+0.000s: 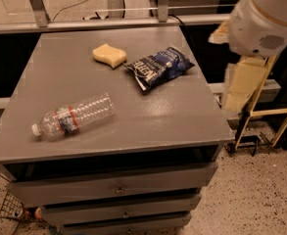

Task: Place water bottle upright

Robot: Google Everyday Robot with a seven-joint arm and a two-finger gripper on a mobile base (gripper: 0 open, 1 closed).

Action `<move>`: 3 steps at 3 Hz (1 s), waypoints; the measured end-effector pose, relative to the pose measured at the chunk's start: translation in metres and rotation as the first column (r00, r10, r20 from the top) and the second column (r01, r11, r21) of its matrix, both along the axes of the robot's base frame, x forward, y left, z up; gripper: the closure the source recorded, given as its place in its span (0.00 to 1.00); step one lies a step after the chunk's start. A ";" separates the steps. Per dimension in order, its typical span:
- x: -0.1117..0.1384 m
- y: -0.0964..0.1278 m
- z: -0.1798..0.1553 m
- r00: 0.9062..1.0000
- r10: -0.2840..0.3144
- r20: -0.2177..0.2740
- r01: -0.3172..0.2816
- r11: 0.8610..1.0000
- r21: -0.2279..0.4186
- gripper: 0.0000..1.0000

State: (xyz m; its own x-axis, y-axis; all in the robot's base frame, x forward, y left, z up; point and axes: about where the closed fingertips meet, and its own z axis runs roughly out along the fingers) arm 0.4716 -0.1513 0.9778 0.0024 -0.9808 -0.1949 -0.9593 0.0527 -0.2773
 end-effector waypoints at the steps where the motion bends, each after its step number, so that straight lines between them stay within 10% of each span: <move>1: 0.020 0.075 0.000 0.973 0.230 0.019 -0.230 0.973 -0.026 0.00; 3: 0.026 0.087 -0.011 0.962 0.274 -0.010 -0.274 0.962 -0.017 0.00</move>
Offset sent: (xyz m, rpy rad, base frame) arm 0.0163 0.0586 -0.0022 -0.0216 -0.0087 0.1856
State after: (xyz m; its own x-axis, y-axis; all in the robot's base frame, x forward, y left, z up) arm 0.4972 -0.0645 0.9664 0.2698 -0.9463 -0.1782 -0.9385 -0.2171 -0.2684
